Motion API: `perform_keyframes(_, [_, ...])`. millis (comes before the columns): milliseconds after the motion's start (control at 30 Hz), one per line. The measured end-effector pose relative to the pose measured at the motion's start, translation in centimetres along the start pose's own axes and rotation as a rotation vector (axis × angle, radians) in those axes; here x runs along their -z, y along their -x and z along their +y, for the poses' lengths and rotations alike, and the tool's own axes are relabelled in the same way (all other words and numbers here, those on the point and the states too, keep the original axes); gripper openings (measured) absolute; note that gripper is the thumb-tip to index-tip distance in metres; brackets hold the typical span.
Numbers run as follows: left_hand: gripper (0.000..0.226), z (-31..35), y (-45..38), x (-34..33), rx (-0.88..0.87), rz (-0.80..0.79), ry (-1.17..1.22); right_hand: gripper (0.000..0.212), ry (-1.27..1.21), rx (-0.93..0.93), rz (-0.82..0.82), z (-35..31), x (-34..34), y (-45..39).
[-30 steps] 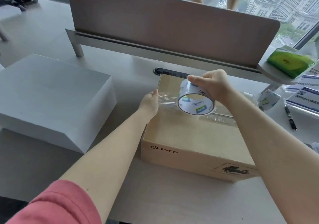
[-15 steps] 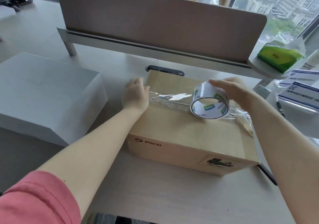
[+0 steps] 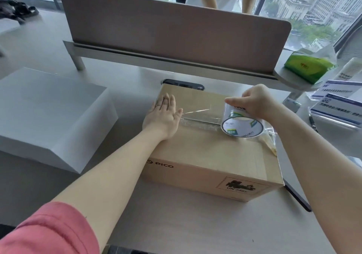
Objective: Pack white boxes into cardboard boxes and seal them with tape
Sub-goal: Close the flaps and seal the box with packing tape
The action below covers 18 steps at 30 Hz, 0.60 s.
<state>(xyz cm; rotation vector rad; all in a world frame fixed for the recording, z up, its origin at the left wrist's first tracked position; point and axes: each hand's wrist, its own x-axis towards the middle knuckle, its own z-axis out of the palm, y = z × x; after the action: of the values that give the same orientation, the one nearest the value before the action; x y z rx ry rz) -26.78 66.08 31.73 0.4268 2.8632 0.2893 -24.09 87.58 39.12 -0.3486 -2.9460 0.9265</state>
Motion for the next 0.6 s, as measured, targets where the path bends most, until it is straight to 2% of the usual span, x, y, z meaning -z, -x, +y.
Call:
perform_keyframes(67, [0.058, 0.1, -0.2, -0.1, 0.017, 0.001, -0.061, 0.059, 0.120, -0.007, 0.012, -0.3, 0.1, 0.3])
perform_keyframes(133, [0.058, 0.3, -0.2, -0.1, 0.027, -0.012, -0.085, 0.055, 0.132, 0.029, 0.006, -0.4, 0.4, 0.5])
perform_keyframes(200, [0.059, 0.3, -0.4, -0.1, 0.032, -0.021, -0.096, 0.052, -0.111, 0.060, -0.020, 0.5, 0.9, 0.8])
perform_keyframes(267, [0.059, 0.1, -0.6, 0.2, 0.029, -0.029, -0.090, 0.048, -0.480, 0.006, -0.014, 2.0, 1.2, 1.5])
perform_keyframes(333, [0.059, -0.2, -0.8, 0.5, 0.038, -0.041, -0.084, 0.042, -0.671, -0.080, 0.017, 3.3, 0.6, 2.0])
perform_keyframes(600, [0.059, -2.2, -1.5, 1.2, 0.059, -0.034, -0.089, 0.036, -0.712, -0.098, 0.119, 1.2, -2.7, 0.8])
